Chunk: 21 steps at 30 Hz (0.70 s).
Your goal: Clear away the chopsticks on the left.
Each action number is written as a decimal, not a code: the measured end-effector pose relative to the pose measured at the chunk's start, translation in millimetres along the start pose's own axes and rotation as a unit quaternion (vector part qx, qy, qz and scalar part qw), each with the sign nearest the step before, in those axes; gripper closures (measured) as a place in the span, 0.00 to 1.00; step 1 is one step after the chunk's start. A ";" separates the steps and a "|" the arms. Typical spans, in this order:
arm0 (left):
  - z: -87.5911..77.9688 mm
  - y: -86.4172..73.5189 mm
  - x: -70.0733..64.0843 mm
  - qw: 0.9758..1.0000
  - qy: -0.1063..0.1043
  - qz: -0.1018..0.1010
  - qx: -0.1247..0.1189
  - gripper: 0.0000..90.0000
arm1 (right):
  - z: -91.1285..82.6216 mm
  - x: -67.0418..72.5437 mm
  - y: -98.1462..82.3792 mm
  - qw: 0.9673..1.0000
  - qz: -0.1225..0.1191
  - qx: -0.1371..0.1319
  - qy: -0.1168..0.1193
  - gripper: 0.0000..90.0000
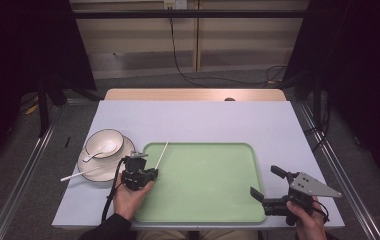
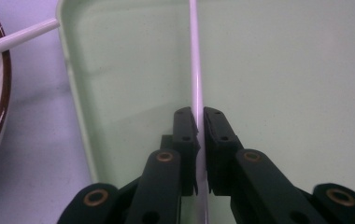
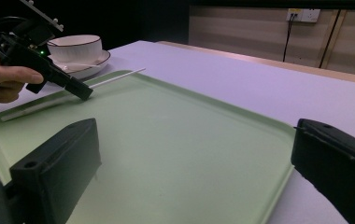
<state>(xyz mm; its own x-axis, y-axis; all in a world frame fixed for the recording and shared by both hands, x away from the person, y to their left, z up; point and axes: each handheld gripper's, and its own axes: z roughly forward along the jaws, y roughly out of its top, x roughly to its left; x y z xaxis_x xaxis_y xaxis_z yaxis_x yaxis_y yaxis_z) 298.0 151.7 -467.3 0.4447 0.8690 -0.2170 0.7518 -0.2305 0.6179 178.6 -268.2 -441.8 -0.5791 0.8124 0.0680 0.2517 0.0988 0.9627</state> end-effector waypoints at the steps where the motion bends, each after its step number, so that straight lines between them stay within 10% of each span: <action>1: 0.0 0.0 0.0 1.000 0.000 0.000 0.000 0.94 | 0.0 0.0 0.0 1.000 0.000 0.000 0.000 0.01; 21: -4.6 -2.3 2.2 0.998 -0.014 0.047 -0.029 0.78 | -0.2 -0.1 0.1 1.000 -0.002 -0.003 0.002 0.01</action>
<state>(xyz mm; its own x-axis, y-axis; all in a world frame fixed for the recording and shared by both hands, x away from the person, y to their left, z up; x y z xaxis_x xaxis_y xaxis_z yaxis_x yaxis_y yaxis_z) 295.0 156.2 -465.8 0.5254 0.8324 -0.1761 0.6769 -0.2835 0.6793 178.5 -268.4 -441.7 -0.5835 0.8095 0.0650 0.2448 0.0991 0.9645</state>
